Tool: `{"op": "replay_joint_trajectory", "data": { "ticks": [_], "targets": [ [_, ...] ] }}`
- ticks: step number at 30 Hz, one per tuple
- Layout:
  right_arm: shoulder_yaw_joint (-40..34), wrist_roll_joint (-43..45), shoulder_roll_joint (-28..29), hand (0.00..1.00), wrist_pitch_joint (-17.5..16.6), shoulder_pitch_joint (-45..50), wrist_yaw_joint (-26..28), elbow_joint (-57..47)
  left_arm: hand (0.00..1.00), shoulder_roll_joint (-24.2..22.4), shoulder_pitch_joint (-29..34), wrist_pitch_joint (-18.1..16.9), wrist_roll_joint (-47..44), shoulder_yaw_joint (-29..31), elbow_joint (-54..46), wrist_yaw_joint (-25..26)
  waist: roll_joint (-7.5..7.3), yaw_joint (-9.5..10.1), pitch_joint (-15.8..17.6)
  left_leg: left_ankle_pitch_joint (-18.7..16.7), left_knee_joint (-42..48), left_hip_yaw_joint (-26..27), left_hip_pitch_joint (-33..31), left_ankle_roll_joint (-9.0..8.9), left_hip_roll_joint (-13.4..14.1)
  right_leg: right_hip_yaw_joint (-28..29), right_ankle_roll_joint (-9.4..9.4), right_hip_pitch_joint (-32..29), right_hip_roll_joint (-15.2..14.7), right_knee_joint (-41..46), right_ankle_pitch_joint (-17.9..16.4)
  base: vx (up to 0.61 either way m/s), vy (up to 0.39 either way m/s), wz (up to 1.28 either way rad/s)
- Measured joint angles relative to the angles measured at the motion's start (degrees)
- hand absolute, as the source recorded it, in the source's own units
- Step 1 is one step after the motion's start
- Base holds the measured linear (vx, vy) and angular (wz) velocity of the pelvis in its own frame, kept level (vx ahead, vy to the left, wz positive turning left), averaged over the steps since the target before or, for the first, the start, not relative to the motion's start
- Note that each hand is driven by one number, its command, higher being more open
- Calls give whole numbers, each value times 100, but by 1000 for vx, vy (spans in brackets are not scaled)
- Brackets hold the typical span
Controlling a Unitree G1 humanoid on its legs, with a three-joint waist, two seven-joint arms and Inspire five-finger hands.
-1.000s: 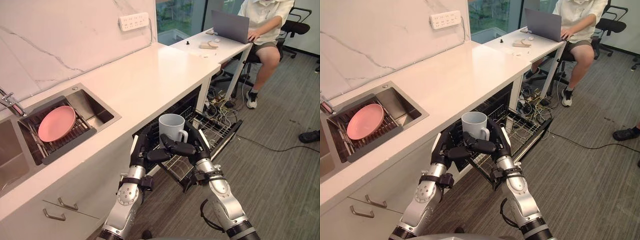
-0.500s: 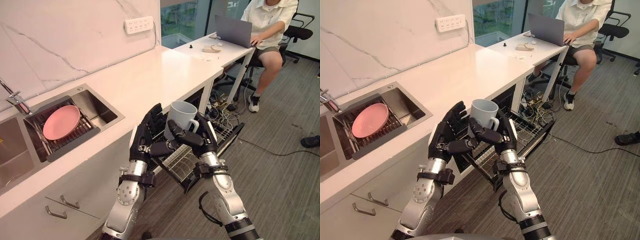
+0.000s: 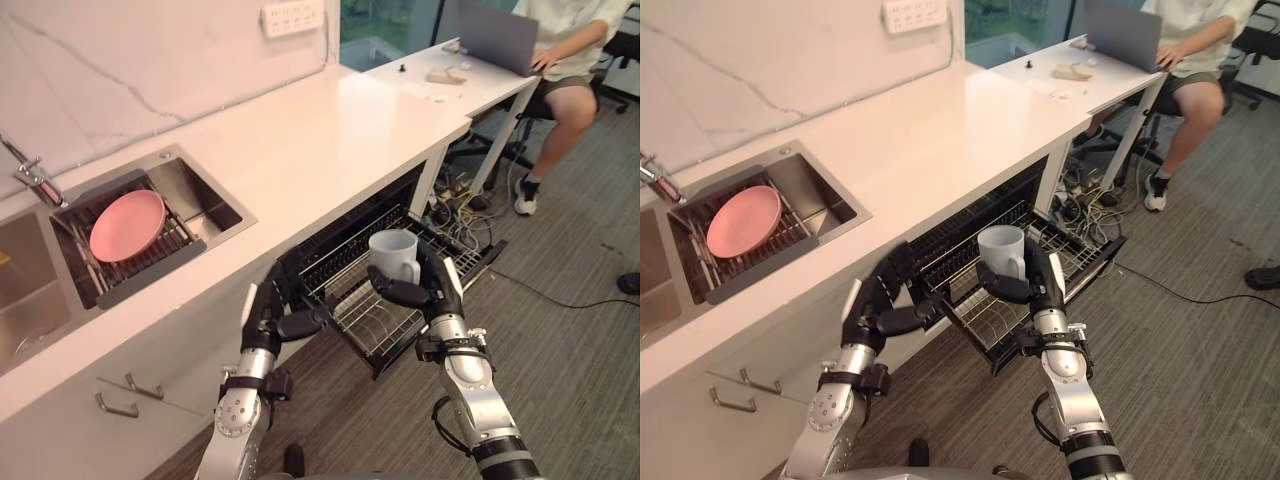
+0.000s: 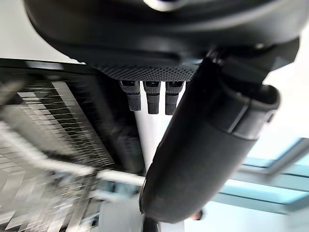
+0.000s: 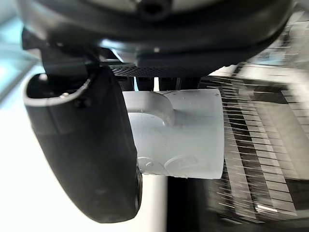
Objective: Walk over to the sink, pick up the cup, carry it to the dishwasher, place the cup inside the dishwasher, then close the dishwasher door
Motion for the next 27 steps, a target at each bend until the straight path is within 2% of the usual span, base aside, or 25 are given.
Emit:
{"op": "replay_joint_trajectory", "data": {
  "ticks": [2,3,6,7,11,15,16,22,27],
  "targets": [
    [0,-1,-60,30,115,-230,-4,566,90,74,118,17,-114,71,161,-13,-16,41,170,0,104,-102,-112,0,-11,-107,0,-15,-7,13,0,-30,-8,33],
    [-7,-8,-192,30,168,-564,-29,987,90,133,159,17,-191,228,268,-28,-10,119,446,-1,238,-212,-256,-1,-13,-210,-9,-65,0,53,5,-66,-5,31],
    [-30,-13,-325,30,202,-1035,-115,1442,90,147,230,17,-287,495,348,-29,-5,249,714,1,387,-308,-476,-8,3,-304,-25,-216,22,148,13,-106,-3,20],
    [-84,-23,-416,30,211,-1456,-151,1832,90,180,257,10,-353,650,440,-20,11,343,904,2,481,-342,-608,-10,10,-328,-33,-334,29,241,7,-135,-1,14],
    [-383,-25,-651,30,301,-2610,-328,2708,90,319,204,10,-526,912,807,69,48,514,1355,102,516,-425,-857,-11,4,-406,-58,-645,9,496,-20,-104,13,10],
    [-743,-23,-883,30,358,-3461,-543,3340,90,347,99,9,-530,1033,1036,207,52,603,1661,208,507,-516,-1068,0,-18,-480,-63,-912,-21,696,-62,-65,11,12],
    [-816,-23,-969,90,382,-3654,-608,3523,90,347,37,8,-530,1038,1053,249,56,639,1753,225,508,-539,-1102,-2,-26,-501,-64,-953,-30,741,-80,-26,-4,9],
    [-892,-24,-1010,90,577,-4306,-666,4334,90,316,-193,-15,-526,1038,1195,397,62,666,1958,253,522,-563,-1263,-11,-26,-512,-95,-1206,-49,959,-192,-4,-13,1],
    [-927,-13,-1008,90,651,-4351,-664,4454,90,280,-366,-35,-523,1035,1216,504,101,697,2101,257,525,-565,-1303,-17,-14,-503,-122,-1283,-45,1050,-237,1,-7,0]
  ]
}}
